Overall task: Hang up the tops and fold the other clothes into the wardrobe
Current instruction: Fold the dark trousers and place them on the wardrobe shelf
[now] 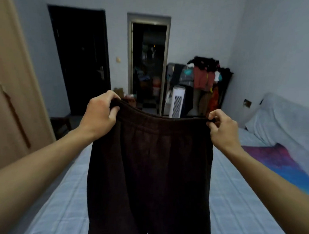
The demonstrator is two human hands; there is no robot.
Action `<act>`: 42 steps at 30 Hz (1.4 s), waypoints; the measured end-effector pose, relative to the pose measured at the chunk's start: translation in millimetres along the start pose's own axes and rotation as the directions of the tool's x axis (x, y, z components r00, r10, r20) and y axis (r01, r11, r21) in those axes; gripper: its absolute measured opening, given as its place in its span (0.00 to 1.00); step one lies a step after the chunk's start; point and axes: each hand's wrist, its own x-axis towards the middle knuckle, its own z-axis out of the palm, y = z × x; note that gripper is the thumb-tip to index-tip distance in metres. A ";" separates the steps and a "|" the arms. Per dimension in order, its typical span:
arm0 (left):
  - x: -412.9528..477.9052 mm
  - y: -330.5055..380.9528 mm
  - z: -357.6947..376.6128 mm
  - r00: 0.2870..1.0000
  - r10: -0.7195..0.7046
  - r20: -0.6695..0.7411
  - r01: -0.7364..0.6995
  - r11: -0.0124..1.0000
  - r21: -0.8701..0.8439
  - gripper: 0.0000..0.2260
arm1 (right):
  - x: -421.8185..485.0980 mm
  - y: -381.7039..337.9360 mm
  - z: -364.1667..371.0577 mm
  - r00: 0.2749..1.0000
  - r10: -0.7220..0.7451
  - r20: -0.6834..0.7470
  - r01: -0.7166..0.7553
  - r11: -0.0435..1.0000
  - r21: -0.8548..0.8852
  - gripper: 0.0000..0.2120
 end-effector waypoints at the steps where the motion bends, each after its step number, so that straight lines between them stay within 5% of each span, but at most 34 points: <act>1: -5.0 -12.6 20.4 0.999 -0.016 0.040 0.017 1.000 -0.012 0.08 | -3.4 16.0 14.2 0.999 0.028 0.021 -0.027 1.000 -0.016 0.12; 6: -26.5 -61.3 107.1 0.982 -0.087 0.167 0.091 0.996 -0.017 0.08 | -18.0 91.1 75.0 0.981 0.153 0.116 -0.145 0.987 -0.073 0.13; 22: -4.0 -196.3 357.3 0.932 -0.300 0.205 0.269 0.949 0.164 0.08 | 36.2 287.7 281.9 0.909 0.355 0.217 -0.334 0.934 -0.128 0.08; 25: -28.8 -204.6 395.3 0.902 -0.373 0.217 0.336 0.922 0.191 0.14 | 24.6 309.2 308.0 0.889 0.366 0.275 -0.311 0.923 -0.225 0.17; 33: -180.7 -227.9 454.2 0.713 -0.410 0.569 0.354 0.911 0.212 0.17 | -106.6 337.5 362.6 0.712 0.380 0.590 -0.270 0.924 -0.270 0.23; 38: -241.1 -262.3 483.6 0.541 -0.437 0.718 0.278 0.899 0.338 0.24 | -181.7 356.4 411.6 0.492 0.374 0.786 -0.103 0.922 -0.374 0.31; 42: -260.4 -298.9 524.8 0.494 -0.423 0.760 0.164 0.903 0.397 0.28 | -209.0 387.4 460.3 0.431 0.375 0.821 0.045 0.900 -0.434 0.33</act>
